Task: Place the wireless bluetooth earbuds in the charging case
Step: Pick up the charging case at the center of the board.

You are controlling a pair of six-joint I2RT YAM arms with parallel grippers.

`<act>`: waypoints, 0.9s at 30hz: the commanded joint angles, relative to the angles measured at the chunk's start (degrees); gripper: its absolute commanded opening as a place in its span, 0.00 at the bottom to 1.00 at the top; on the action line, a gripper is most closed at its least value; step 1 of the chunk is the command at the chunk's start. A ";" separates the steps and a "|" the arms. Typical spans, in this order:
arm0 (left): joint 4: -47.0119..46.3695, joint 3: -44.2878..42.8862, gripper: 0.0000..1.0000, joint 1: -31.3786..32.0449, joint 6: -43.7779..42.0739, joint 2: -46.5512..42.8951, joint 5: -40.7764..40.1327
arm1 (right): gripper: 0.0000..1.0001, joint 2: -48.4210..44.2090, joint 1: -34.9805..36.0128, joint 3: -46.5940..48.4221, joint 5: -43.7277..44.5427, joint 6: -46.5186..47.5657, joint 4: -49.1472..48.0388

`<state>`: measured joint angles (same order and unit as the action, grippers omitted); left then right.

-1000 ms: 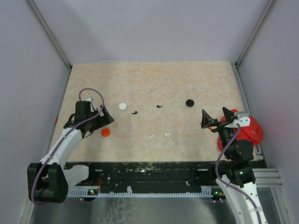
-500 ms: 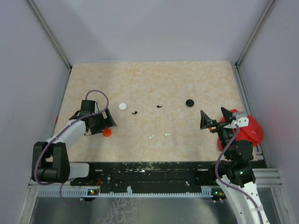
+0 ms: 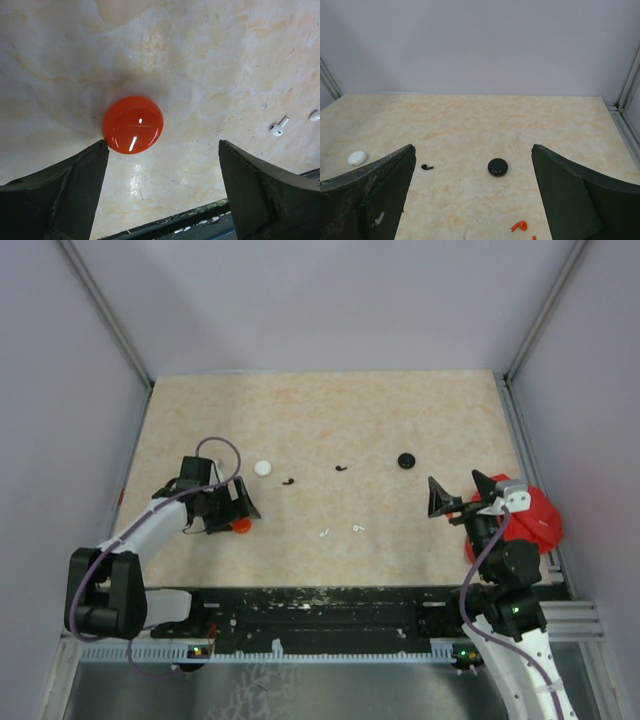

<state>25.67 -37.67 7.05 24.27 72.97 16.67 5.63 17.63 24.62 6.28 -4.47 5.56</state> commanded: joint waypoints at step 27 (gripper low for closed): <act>4.54 -5.03 0.68 16.98 1.37 9.12 -26.43 | 0.98 -0.63 1.62 -0.18 0.13 0.70 -2.23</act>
<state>30.96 -42.70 23.81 26.96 80.51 -8.82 5.61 18.26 23.99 6.33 -4.45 5.56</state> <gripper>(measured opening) 0.716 0.984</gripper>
